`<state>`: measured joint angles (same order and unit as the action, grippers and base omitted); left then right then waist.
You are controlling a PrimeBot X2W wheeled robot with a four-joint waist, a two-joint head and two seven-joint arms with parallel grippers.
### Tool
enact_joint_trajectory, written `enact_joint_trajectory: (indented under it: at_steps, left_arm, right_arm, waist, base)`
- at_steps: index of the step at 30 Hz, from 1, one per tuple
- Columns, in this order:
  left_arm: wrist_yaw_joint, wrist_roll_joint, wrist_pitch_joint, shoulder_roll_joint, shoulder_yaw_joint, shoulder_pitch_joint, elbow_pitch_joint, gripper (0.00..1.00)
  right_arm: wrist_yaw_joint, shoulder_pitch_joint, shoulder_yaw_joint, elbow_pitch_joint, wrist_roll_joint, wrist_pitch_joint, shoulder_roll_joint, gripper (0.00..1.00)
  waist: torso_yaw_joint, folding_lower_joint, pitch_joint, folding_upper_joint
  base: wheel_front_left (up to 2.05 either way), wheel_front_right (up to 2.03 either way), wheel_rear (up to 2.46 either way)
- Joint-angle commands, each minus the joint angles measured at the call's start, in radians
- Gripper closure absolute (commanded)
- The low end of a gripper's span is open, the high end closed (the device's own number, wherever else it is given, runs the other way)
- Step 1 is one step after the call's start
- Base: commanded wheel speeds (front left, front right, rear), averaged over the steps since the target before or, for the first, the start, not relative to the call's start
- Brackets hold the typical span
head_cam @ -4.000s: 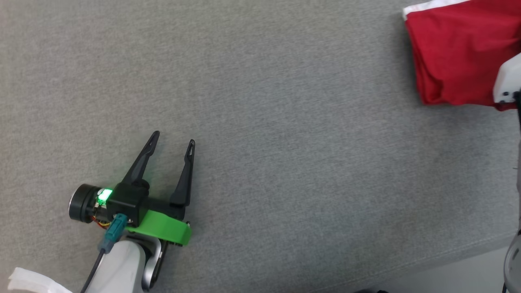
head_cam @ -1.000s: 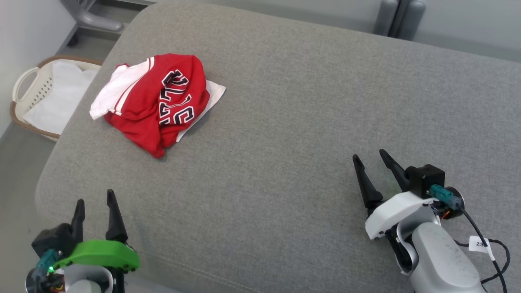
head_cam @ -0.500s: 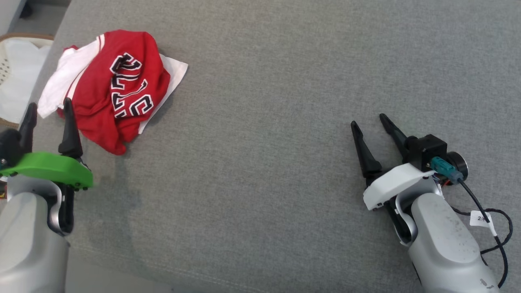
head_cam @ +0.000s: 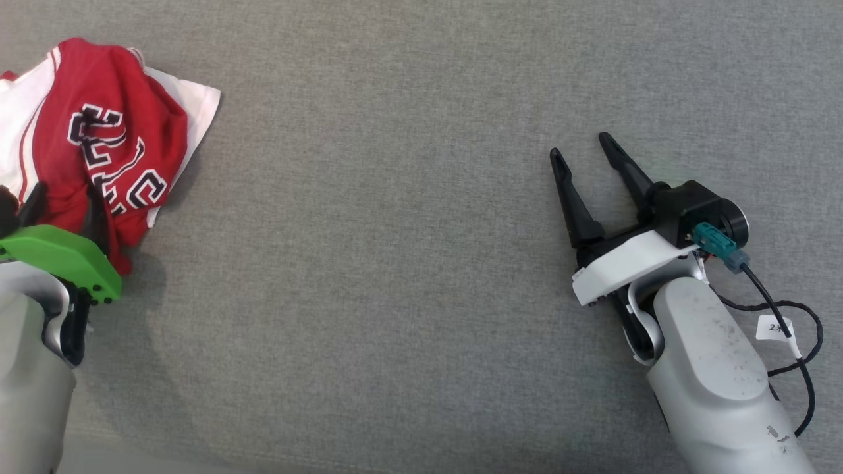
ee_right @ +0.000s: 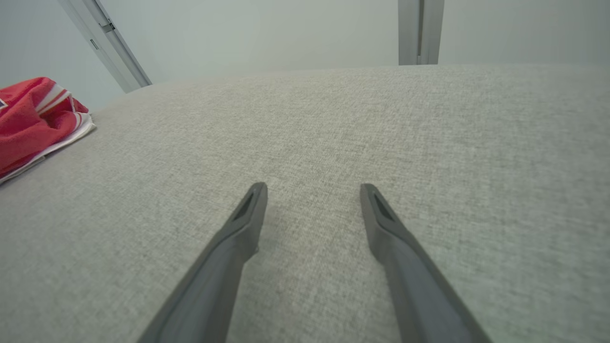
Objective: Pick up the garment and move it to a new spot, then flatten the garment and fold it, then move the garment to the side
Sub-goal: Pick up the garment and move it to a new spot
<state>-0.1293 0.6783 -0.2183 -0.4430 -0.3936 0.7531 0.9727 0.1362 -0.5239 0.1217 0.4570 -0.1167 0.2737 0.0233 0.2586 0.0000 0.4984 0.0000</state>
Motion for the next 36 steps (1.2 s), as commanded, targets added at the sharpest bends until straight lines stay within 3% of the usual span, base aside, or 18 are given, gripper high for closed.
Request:
enact_joint_trajectory:
  at_steps: [1,2,3,4,9,15,22,30,36]
  left_arm:
    - [-0.002,0.015,0.006,-0.003,-0.016,0.017,0.023,0.0]
    - [-0.002,0.029,0.005,-0.002,-0.03,0.022,0.038,0.29]
    - [-0.002,0.035,-0.002,-0.004,-0.04,0.026,0.049,0.73]
    - [-0.002,0.044,-0.012,-0.006,-0.048,0.027,0.059,1.0]
    - [-0.002,0.033,-0.047,-0.035,-0.038,0.067,0.059,1.0]
    - [0.005,-0.085,-0.047,-0.059,0.123,0.05,-0.167,1.0]
    - [-0.001,-0.243,-0.047,0.019,0.236,0.0,-0.476,1.0]
    - [-0.003,-0.268,-0.047,0.135,0.1,-0.046,-0.67,1.0]
    - [-0.002,-0.245,-0.047,0.22,-0.043,-0.072,-0.661,1.0]
  right_arm:
    - [-0.01,0.054,-0.036,0.067,0.001,-0.017,0.05,0.0]
    - [-0.01,0.057,-0.039,0.068,0.0,-0.017,0.051,0.0]
    - [-0.01,0.06,-0.041,0.068,-0.001,-0.018,0.051,0.0]
    - [-0.01,0.064,-0.042,0.069,-0.005,-0.018,0.051,0.0]
    - [-0.01,0.079,-0.039,0.061,-0.022,-0.017,0.041,0.0]
    - [-0.007,0.089,-0.028,0.052,-0.056,-0.012,0.031,0.0]
    - [-0.006,0.117,-0.017,0.038,-0.102,-0.01,0.03,0.0]
    - [-0.006,0.163,0.006,0.026,-0.145,-0.01,0.029,0.0]
    - [-0.006,0.169,0.048,0.014,-0.169,-0.01,0.029,0.0]
  waist:
    - [-0.017,0.0,0.01,0.0]
    - [-0.019,0.0,0.007,0.0]
    - [-0.021,0.0,0.004,0.0]
    - [-0.022,0.0,-0.002,0.0]
    - [-0.021,0.0,-0.038,0.0]
    - [-0.023,0.0,-0.106,0.0]
    - [-0.069,0.0,-0.183,0.0]
    - [-0.197,0.0,-0.238,0.0]
    - [-0.327,0.0,-0.243,0.0]
  base:
    - [0.0,0.0,0.0]
    - [0.0,0.0,0.0]
    - [0.0,0.0,0.0]
    - [0.0,0.0,0.0]
    - [0.0,0.0,0.0]
    - [0.0,0.0,0.0]
    - [0.0,0.0,0.0]
    - [0.0,0.0,0.0]
    - [0.0,0.0,0.0]
